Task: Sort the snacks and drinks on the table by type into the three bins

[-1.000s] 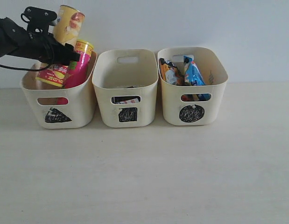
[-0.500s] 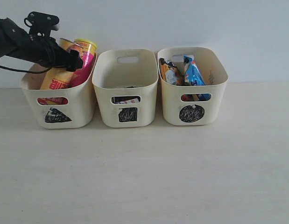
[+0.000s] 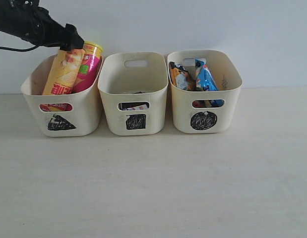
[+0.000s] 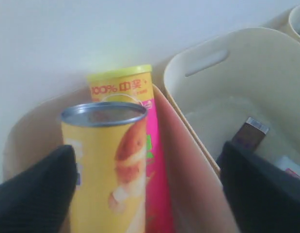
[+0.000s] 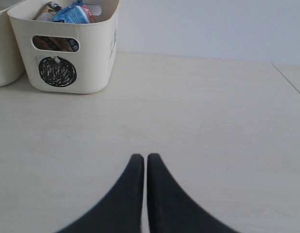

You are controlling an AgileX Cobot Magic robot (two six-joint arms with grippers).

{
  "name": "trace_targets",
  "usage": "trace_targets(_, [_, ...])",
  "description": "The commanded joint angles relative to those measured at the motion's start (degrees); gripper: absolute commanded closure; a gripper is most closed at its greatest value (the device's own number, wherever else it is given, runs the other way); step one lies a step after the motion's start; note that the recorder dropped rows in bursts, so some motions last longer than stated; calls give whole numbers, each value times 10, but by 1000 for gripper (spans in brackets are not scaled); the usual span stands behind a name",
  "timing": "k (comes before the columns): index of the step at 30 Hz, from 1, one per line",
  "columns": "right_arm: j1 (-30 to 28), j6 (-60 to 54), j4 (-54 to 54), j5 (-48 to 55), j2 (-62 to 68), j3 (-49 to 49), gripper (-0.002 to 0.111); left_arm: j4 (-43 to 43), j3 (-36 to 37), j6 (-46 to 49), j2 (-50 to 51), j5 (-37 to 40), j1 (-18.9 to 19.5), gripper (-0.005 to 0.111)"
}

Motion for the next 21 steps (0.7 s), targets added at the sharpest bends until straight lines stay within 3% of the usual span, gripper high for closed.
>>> trace_targets(1, [-2,-1,-1,-4,-3,2,108,32,-4,-12,-24,73,1,62])
trace_targets(4, [-2,-1,-1,-4,-3,2,108,78,-4,-21,-39,122,1,101])
trace_targets(10, [-2,-1,-1,-4,-3,2,108,145,-4,-99,-65,195,1,102])
trace_targets(21, [-2,-1,-1,-4,-3,2,108,161,15,-112,-159,288,1,102])
